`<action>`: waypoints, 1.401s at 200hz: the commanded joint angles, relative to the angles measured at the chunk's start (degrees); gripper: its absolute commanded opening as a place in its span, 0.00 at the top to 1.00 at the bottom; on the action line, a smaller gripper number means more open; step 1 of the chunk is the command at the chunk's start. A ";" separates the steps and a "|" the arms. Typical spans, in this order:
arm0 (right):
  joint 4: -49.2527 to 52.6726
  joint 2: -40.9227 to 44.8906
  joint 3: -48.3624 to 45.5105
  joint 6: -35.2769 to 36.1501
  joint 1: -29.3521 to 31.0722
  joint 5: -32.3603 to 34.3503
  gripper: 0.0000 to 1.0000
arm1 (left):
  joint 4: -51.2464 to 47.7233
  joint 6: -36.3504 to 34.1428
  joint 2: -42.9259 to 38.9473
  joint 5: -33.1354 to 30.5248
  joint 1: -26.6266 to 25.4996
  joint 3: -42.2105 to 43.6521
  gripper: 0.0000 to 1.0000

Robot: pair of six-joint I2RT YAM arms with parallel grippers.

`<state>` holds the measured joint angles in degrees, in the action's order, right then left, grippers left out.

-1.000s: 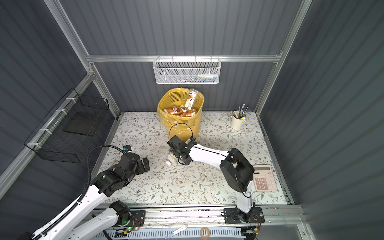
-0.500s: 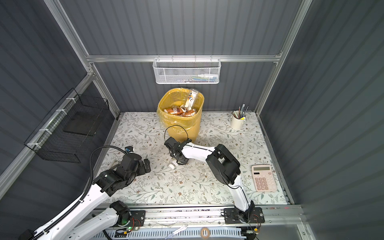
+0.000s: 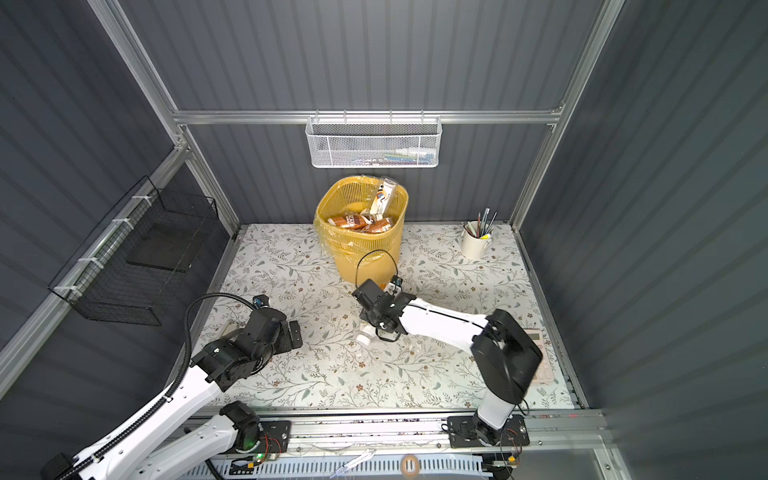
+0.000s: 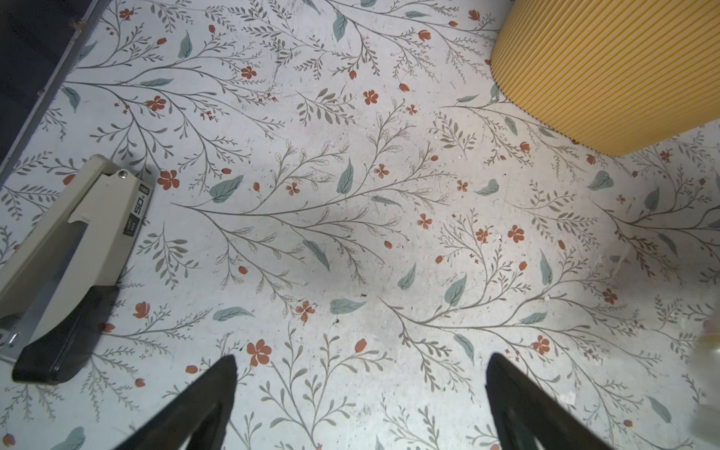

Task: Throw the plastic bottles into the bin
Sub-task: 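Lift the orange-label bottle with the right gripper and drop it into the bin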

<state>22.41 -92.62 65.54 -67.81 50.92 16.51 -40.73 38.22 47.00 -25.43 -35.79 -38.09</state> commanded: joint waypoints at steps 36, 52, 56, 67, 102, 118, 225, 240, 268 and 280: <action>-2.52 22.74 -0.12 16.77 -0.17 19.20 0.48 | 0.63 2.09 -0.03 1.21 0.02 1.87 0.00; -8.24 26.66 2.65 27.88 -0.98 22.05 0.48 | 1.24 2.08 -0.12 1.41 0.02 2.47 0.00; -9.57 27.11 3.85 30.59 -1.31 22.19 0.47 | 1.34 2.06 -0.08 1.57 0.02 2.57 0.00; -11.72 27.10 8.12 36.63 -2.78 20.98 0.46 | 1.50 2.10 -0.07 1.61 0.02 2.83 0.00; -10.10 17.27 26.04 44.86 -8.21 8.43 0.42 | 1.81 2.74 0.30 2.04 0.06 3.28 0.00; -8.54 10.07 33.41 45.50 -9.56 3.68 0.40 | 1.95 3.00 0.42 2.23 0.06 3.35 0.00; 15.21 -26.29 79.73 42.17 -17.40 -5.67 0.22 | -0.01 4.12 -0.14 2.13 0.02 3.34 0.00; 13.39 -21.50 73.31 41.23 -18.85 -4.92 0.01 | 0.25 4.57 -0.56 2.29 0.02 3.71 0.00; 13.47 -13.86 65.62 42.94 -19.91 -2.86 0.01 | 1.15 4.92 -0.10 3.34 0.00 4.20 0.00; 12.21 -10.38 61.17 43.26 -20.22 -3.07 0.01 | 1.44 4.95 0.28 3.22 -0.04 4.16 0.00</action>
<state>36.56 -109.43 132.38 -25.50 30.79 11.38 -38.94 41.95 47.13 -22.90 -35.79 -34.85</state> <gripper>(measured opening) 0.991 0.997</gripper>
